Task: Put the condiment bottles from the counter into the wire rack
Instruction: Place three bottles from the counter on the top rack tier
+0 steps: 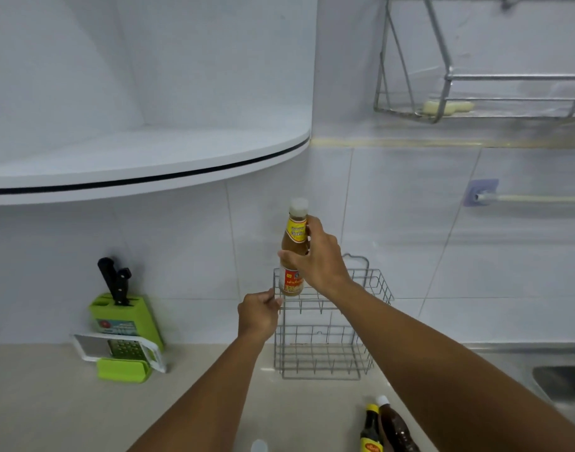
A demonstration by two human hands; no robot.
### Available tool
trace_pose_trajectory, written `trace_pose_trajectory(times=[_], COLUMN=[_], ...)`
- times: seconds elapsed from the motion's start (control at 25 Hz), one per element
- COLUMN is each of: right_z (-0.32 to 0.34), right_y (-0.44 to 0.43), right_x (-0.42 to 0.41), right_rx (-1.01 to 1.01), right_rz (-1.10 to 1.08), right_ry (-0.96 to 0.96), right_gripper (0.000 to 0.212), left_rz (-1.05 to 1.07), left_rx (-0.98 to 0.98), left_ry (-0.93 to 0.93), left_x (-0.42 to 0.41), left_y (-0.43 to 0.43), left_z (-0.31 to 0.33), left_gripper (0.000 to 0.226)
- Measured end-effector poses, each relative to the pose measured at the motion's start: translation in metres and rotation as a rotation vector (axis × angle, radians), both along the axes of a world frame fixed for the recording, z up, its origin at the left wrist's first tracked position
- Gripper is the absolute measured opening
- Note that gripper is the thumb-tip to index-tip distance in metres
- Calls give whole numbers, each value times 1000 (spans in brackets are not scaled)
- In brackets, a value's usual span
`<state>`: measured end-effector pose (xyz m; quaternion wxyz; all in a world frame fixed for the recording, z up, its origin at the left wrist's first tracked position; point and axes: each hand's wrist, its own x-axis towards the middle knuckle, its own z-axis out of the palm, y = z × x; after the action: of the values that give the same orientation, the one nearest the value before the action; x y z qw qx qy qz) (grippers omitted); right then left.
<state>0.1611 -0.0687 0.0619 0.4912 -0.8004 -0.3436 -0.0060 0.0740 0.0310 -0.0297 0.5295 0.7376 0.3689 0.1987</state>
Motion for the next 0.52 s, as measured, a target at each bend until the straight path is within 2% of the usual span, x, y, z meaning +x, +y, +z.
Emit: trace_pose_trajectory(times=[0.16,0.52], right_z=[-20,-22], right_y=[15,27], right_x=[5,13], right_rx=[-53,-136], right_rz=[-20,-76], right_ry=[13,-78], right_gripper=[75,78], left_rz=[-11,-22], left_rx=[35,18], left_ry=[-22,-28], left_x=[2,-2], left_y=[2,1], left_z=[3,4], left_gripper=[29,32])
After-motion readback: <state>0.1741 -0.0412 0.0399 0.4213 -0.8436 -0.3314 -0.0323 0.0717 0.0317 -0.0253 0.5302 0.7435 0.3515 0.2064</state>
